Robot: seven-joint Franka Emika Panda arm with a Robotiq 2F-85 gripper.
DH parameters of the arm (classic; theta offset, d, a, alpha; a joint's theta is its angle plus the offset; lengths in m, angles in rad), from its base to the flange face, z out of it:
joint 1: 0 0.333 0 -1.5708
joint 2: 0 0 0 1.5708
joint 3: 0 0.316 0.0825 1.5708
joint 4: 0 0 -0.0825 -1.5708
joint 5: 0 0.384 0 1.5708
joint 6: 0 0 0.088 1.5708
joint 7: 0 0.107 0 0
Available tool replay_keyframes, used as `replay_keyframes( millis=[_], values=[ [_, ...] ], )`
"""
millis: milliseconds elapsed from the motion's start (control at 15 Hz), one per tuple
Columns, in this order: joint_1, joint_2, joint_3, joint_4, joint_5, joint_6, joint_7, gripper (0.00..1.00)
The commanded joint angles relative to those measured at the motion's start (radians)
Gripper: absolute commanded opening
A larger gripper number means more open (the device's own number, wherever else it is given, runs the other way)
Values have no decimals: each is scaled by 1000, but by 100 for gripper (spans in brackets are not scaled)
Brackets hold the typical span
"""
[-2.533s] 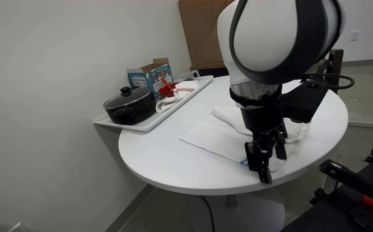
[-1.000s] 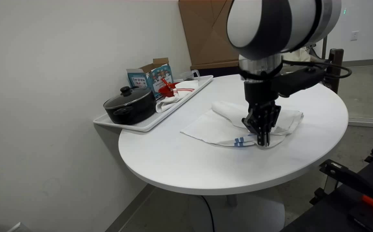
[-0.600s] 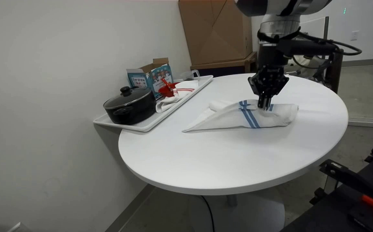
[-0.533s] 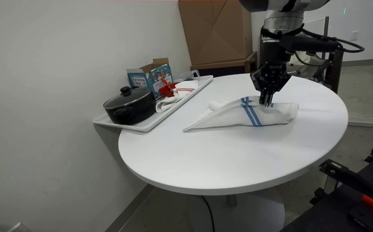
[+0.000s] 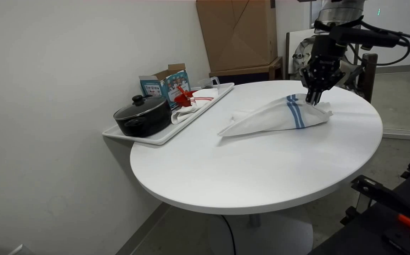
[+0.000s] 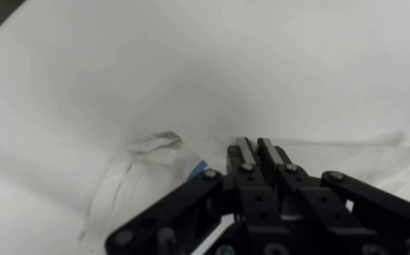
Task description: Fold the tea towel on the table
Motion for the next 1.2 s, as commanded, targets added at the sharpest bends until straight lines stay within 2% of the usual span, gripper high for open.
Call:
replay_keyframes(
  millis=[0,333,533,800,1133],
  values=[
    [-18,22,-60,31,-2,-31,17,2],
    [-69,26,-123,79,27,-84,23,2],
    [-107,56,-159,150,53,-165,36,2],
    [-160,193,-201,298,83,-312,97,2],
    [-208,360,-194,442,93,-406,197,2]
  ],
)
